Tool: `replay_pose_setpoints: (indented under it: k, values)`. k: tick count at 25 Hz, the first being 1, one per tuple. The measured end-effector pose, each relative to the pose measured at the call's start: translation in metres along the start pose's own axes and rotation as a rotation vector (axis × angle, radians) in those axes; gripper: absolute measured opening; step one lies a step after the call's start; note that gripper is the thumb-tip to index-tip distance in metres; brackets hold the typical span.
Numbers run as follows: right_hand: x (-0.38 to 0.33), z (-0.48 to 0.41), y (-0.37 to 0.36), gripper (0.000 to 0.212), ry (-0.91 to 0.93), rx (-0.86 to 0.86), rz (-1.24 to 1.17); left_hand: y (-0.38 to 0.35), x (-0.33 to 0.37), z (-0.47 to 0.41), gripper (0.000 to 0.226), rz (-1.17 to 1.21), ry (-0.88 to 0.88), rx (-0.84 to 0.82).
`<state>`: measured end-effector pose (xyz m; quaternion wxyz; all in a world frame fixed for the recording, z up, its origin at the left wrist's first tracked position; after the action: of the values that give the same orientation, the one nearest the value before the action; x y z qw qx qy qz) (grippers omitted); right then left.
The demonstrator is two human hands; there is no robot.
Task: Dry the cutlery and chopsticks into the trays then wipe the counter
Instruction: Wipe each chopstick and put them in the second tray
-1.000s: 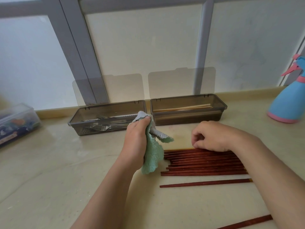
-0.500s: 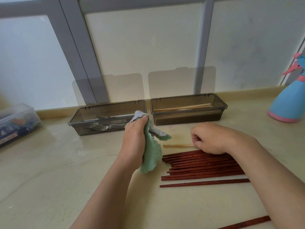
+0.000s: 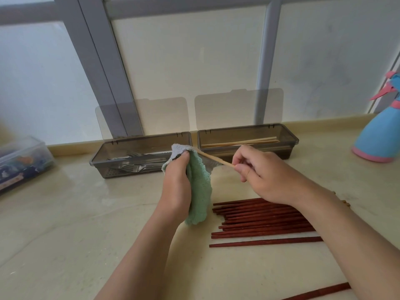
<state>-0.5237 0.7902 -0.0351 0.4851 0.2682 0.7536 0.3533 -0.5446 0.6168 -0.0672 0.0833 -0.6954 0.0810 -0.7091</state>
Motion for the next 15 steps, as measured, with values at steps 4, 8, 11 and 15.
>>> replay_pose_setpoints:
  k: [4, 8, 11, 15]
  values:
    - [-0.010, 0.001, -0.009, 0.011, 0.031, 0.016, -0.051, 0.000, 0.004, -0.002, 0.042, -0.210, -0.115, 0.005]
    - [-0.030, -0.003, -0.027, 0.011, 0.105, 0.064, -0.098, -0.014, 0.002, 0.003, 0.047, -0.336, -0.221, -0.047]
    - [-0.024, -0.005, -0.022, 0.007, 0.043, 0.040, -0.152, -0.013, 0.006, 0.004, 0.045, -0.302, -0.223, -0.012]
    - [-0.004, -0.001, -0.017, 0.018, -0.068, -0.140, -0.060, 0.015, 0.013, -0.009, 0.044, -0.152, -0.183, 0.218]
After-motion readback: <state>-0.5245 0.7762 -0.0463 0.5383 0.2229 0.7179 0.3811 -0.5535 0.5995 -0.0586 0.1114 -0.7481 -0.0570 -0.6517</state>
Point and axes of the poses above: each hand's wrist, its own z-axis away from the middle knuckle, its own y-axis out of the back of the hand, x = y × z, the point moved 7 cm from there along -z, towards the middle knuckle, and after that the axes turned 1 degree about z, right-handed, at the moved point
